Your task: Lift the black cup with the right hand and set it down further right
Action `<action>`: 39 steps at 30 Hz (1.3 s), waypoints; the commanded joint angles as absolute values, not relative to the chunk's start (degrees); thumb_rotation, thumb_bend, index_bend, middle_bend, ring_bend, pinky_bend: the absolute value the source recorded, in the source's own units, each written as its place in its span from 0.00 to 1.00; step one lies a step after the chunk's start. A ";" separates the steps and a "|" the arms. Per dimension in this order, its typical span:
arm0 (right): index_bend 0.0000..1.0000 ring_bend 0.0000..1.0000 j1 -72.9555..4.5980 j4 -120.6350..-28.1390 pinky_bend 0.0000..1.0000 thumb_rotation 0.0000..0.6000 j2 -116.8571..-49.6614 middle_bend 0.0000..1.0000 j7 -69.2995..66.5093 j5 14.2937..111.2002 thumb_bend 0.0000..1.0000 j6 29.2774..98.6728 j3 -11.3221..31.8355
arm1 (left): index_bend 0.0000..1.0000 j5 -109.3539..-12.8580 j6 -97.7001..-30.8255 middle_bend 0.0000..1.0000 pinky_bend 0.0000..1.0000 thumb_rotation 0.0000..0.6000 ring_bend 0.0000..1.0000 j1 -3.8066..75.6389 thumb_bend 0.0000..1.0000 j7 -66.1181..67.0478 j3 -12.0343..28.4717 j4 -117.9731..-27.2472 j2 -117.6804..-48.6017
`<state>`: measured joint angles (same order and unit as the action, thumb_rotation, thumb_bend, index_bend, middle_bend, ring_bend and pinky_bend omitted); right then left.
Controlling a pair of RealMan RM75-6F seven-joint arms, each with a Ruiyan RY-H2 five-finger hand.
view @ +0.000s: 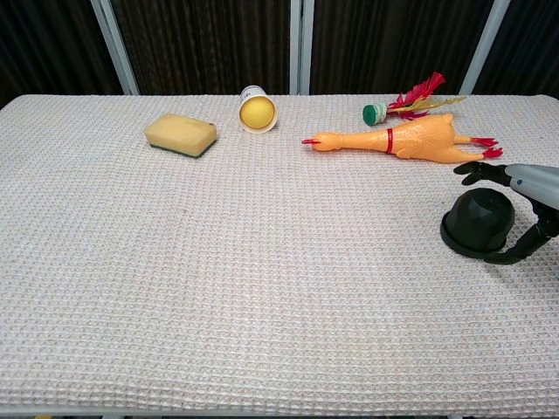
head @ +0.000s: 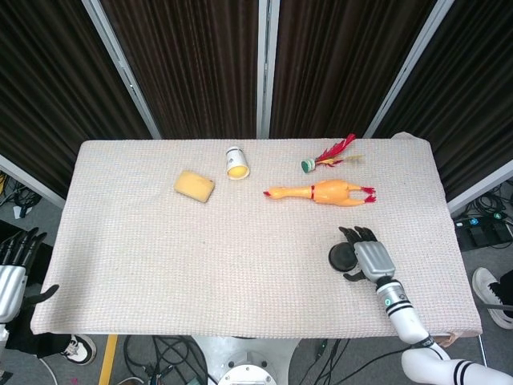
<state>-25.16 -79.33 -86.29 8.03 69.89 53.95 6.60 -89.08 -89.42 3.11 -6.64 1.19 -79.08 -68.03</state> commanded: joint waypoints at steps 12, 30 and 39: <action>0.00 0.00 -25.82 -78.13 0.00 1.00 -87.15 0.18 6.90 69.55 0.05 53.73 6.22 | 0.09 -89.15 -89.47 0.04 0.11 1.00 0.00 3.00 0.11 -6.83 1.13 -78.85 -68.03; 0.00 0.00 -25.83 -76.36 0.00 1.00 -88.04 0.23 4.95 70.03 0.06 54.25 5.65 | 0.09 -89.08 -89.12 0.04 0.11 1.00 0.00 3.15 0.11 -6.72 1.18 -78.79 -68.11; 0.00 0.00 -26.03 -75.98 0.00 1.00 -88.16 0.22 4.15 70.51 0.06 54.07 5.41 | 0.09 -89.05 -89.18 0.04 0.11 1.00 0.00 3.08 0.11 -6.83 1.17 -78.71 -68.08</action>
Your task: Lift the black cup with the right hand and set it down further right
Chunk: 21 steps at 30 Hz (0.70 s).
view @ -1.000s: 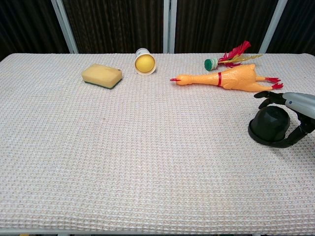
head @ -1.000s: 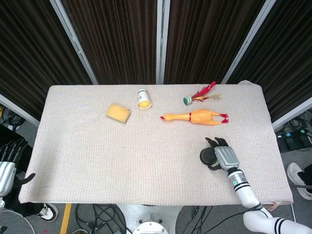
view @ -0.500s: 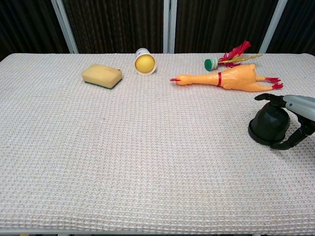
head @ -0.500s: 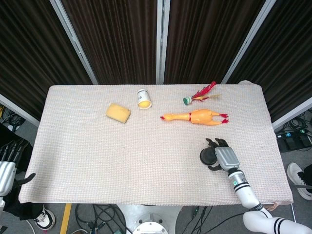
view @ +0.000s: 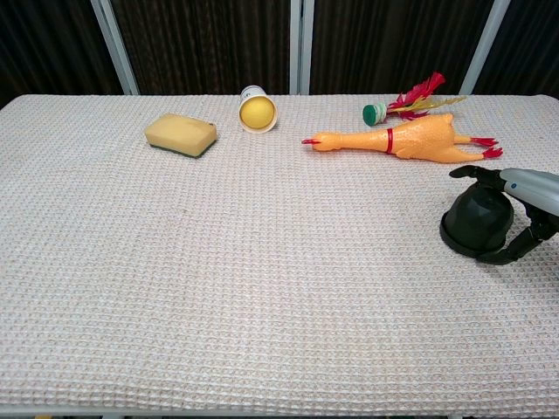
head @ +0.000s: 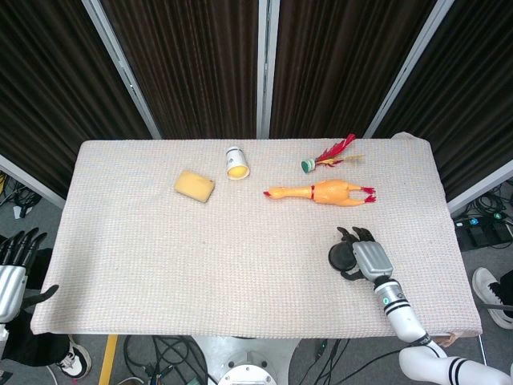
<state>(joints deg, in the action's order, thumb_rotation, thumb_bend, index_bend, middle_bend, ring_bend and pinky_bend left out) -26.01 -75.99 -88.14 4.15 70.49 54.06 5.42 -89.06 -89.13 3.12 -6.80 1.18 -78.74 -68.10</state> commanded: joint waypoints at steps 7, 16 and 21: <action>0.00 0.00 -25.96 -75.70 0.00 1.00 -88.57 0.28 4.02 70.89 0.09 54.74 5.35 | 0.09 -89.01 -89.27 0.04 0.11 1.00 0.00 2.89 0.11 -7.05 1.07 -78.49 -68.10; 0.05 0.00 -25.86 -75.69 0.00 1.00 -88.48 0.32 3.78 70.98 0.10 55.28 5.47 | 0.09 -89.05 -89.14 0.04 0.11 1.00 0.00 2.97 0.11 -6.95 1.07 -78.50 -68.15; 0.16 0.00 -25.79 -75.55 0.00 1.00 -88.52 0.35 3.56 71.17 0.10 55.68 5.55 | 0.09 -89.10 -89.22 0.04 0.11 1.00 0.00 2.93 0.11 -6.92 1.06 -78.54 -68.11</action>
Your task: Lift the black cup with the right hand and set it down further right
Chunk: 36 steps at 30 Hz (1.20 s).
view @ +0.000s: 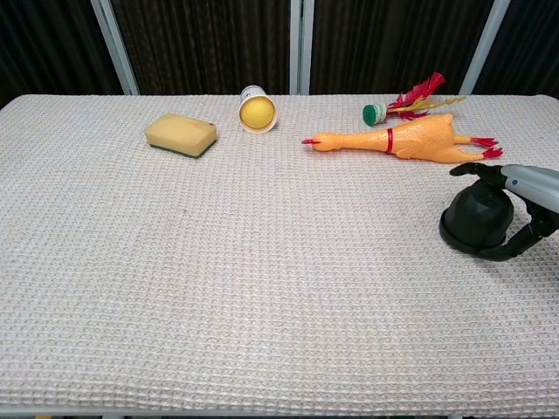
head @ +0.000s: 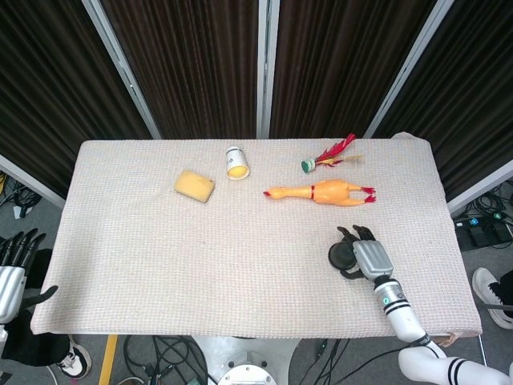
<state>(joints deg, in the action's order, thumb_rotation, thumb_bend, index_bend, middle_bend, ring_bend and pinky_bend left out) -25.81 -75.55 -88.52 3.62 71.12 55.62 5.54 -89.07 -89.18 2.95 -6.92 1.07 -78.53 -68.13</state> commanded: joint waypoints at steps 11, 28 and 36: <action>0.34 0.00 -25.79 -76.43 0.00 1.00 -87.26 0.39 2.91 72.69 0.11 58.00 6.45 | 0.09 -89.18 -89.16 0.04 0.11 1.00 0.00 2.98 0.11 -6.81 1.04 -78.79 -67.93; 0.35 0.06 -25.94 -92.18 0.00 1.00 -75.94 0.42 2.19 81.38 0.11 71.25 13.14 | 0.09 -89.52 -88.91 0.04 0.11 1.00 0.00 3.53 0.11 -5.39 1.22 -80.38 -67.34; 0.37 0.10 -22.95 -93.65 0.00 1.00 -74.45 0.45 5.05 86.80 0.11 80.23 12.75 | 0.09 -89.40 -88.65 0.04 0.11 1.00 0.00 3.61 0.11 -5.22 1.19 -80.71 -67.37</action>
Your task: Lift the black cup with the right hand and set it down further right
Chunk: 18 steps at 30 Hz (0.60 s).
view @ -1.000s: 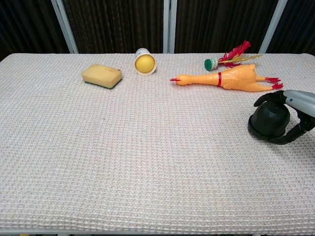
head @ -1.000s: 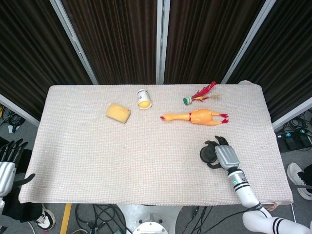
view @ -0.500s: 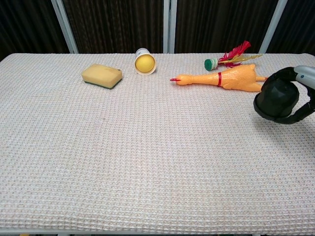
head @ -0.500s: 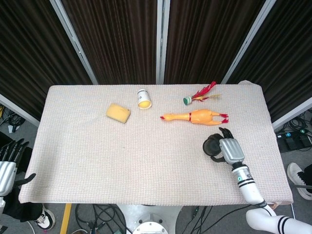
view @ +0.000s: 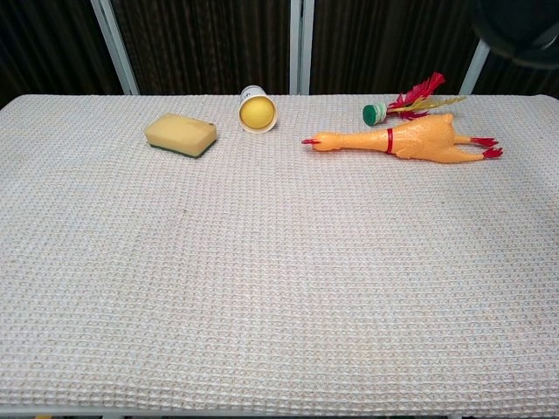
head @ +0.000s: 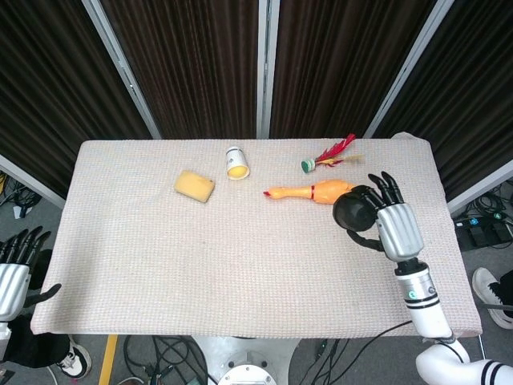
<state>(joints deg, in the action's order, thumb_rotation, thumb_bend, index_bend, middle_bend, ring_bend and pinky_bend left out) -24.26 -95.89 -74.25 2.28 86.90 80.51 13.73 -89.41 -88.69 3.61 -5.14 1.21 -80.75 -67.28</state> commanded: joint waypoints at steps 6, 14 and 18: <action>0.39 0.10 -25.71 -75.56 0.01 1.00 -83.22 0.44 2.38 73.40 0.13 59.58 7.70 | 0.09 -89.64 -89.16 0.04 0.11 1.00 0.00 3.43 0.11 -5.46 1.12 -80.63 -67.44; 0.39 0.11 -24.87 -89.63 0.01 1.00 -77.23 0.44 -2.49 90.29 0.13 80.74 12.15 | 0.09 -89.25 -88.91 0.04 0.11 1.00 0.00 3.49 0.11 -5.65 1.28 -80.39 -67.54; 0.39 0.11 -22.21 -99.81 0.00 1.00 -71.83 0.45 -0.79 97.71 0.12 92.01 14.79 | 0.09 -89.58 -88.63 0.04 0.11 1.00 0.00 3.78 0.11 -5.37 1.19 -80.39 -67.97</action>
